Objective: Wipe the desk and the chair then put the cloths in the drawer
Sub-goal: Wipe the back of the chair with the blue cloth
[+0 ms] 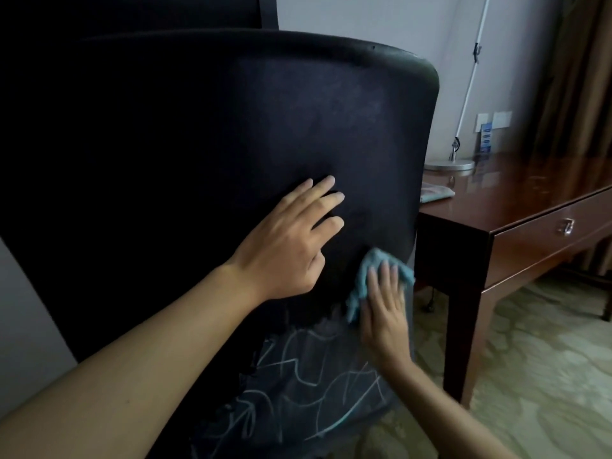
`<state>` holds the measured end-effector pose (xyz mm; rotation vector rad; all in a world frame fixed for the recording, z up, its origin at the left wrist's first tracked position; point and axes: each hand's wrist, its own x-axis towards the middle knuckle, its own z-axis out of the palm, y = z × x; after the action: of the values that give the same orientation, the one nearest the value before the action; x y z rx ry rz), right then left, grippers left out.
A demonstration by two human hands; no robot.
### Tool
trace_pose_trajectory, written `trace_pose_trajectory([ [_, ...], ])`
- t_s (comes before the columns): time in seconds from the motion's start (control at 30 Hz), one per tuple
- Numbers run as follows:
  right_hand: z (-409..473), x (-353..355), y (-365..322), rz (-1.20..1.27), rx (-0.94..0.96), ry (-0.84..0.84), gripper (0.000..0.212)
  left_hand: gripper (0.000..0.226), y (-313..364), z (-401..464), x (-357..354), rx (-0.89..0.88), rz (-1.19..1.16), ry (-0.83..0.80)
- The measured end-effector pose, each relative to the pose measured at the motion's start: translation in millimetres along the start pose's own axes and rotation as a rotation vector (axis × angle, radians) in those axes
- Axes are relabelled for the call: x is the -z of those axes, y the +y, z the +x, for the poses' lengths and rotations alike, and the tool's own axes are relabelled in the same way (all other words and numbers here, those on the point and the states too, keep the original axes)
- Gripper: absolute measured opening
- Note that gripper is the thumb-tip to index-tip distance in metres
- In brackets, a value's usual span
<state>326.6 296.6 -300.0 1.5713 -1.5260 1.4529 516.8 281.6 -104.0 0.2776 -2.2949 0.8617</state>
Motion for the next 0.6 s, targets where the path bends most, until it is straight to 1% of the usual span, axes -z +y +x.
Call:
trace_pose_trajectory([
  [0.03,22.8,5.2,3.0,0.026,-0.054,0.051,0.054,0.036,0.3,0.2,-0.2,0.001,-0.002,0.001],
  [0.1,80.0,20.4,5.9,0.125,-0.251,0.159,0.055,0.035,1.5,0.8,-2.2,0.005,-0.013,0.005],
  [0.13,100.8,24.2,7.6,0.179,-0.335,0.194,0.055,0.034,2.1,0.4,-2.5,0.007,-0.014,0.008],
  [0.17,108.3,22.8,8.5,0.207,-0.378,0.218,0.055,0.033,2.6,0.1,-3.0,0.007,-0.019,0.010],
  [0.23,80.5,7.6,4.5,0.190,-0.356,0.242,0.053,0.030,1.9,0.1,-3.6,0.003,-0.032,0.014],
  [0.27,48.4,-3.2,0.0,0.153,-0.315,0.208,0.053,0.029,1.8,-0.2,-3.4,0.006,-0.034,0.018],
  [0.33,-23.0,-17.0,-7.6,0.094,-0.239,0.061,0.052,0.029,1.6,-0.9,-2.1,0.008,-0.036,0.021],
  [0.4,-50.6,-14.6,0.2,0.086,-0.217,-0.027,0.051,0.028,0.8,-1.0,-1.0,-0.003,-0.044,0.010],
  [0.47,-20.5,-4.5,13.0,0.098,-0.242,0.012,0.052,0.027,0.4,-0.5,-0.8,-0.010,-0.046,0.001],
  [0.57,51.1,12.8,17.1,0.172,-0.388,0.138,0.054,0.026,1.5,-0.1,-2.6,-0.005,-0.056,0.002],
  [0.6,61.6,13.7,13.0,0.200,-0.433,0.163,0.054,0.027,2.4,-0.1,-2.9,-0.002,-0.059,0.004],
])
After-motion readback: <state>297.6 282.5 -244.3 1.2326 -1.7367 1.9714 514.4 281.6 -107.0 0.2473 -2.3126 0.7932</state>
